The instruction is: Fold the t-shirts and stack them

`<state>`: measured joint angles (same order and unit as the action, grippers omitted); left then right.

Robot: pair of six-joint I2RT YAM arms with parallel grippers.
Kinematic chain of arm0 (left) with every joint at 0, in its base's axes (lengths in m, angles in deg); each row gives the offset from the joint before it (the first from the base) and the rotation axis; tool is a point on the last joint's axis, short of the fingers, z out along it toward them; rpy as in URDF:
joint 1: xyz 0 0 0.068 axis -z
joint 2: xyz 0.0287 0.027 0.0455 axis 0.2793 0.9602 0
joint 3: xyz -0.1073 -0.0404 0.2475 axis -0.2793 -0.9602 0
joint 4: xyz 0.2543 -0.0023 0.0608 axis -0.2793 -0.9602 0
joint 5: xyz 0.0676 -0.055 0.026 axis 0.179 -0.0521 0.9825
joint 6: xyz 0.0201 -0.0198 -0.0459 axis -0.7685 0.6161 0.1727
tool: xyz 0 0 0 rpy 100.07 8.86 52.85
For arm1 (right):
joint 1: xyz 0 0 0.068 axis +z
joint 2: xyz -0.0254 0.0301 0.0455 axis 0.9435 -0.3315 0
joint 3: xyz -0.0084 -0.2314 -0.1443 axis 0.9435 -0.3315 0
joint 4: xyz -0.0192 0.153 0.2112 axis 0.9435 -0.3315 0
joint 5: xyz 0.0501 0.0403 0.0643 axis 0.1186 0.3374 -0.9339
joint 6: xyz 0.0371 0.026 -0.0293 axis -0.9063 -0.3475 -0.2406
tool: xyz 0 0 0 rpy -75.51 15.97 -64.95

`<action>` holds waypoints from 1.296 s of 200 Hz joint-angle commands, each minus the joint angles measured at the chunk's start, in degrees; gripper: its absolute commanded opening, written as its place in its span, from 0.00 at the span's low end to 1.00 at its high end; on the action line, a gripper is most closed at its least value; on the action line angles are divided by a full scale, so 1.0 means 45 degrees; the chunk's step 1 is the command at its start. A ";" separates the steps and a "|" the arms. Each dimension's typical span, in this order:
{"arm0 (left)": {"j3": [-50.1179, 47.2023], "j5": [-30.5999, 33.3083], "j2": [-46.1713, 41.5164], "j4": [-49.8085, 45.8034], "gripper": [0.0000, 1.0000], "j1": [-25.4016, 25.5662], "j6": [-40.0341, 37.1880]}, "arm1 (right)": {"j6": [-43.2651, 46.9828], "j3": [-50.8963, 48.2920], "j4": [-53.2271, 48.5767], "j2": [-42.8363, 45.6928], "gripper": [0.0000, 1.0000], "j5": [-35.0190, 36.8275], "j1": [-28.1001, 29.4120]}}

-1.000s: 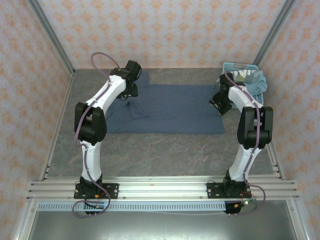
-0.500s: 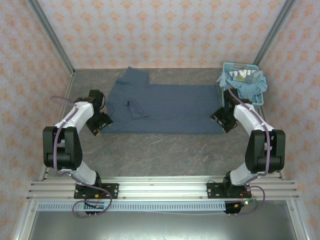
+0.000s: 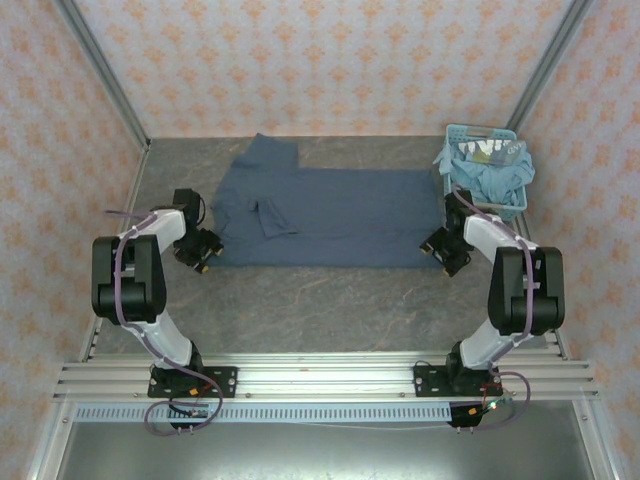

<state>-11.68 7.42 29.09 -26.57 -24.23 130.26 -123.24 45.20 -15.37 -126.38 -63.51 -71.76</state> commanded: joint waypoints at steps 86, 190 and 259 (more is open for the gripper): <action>0.0440 0.2817 -0.0896 -0.1720 0.00 -0.0335 -0.0638 | 0.0529 0.0771 -0.0984 -0.0864 0.00 0.1104 0.0507; -0.2901 0.4735 -0.4391 -0.3506 0.10 -0.0632 0.0605 | -0.1180 -0.2352 -0.2232 0.2039 0.22 0.0695 0.2574; -0.1354 0.2362 -0.5755 -0.2735 0.62 0.0077 0.0865 | -0.0614 -0.0795 -0.1394 0.3711 0.49 0.0550 0.3031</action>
<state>-19.52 25.72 4.40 -42.52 -26.24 133.21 -127.61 39.65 -25.47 -111.03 -59.71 -59.96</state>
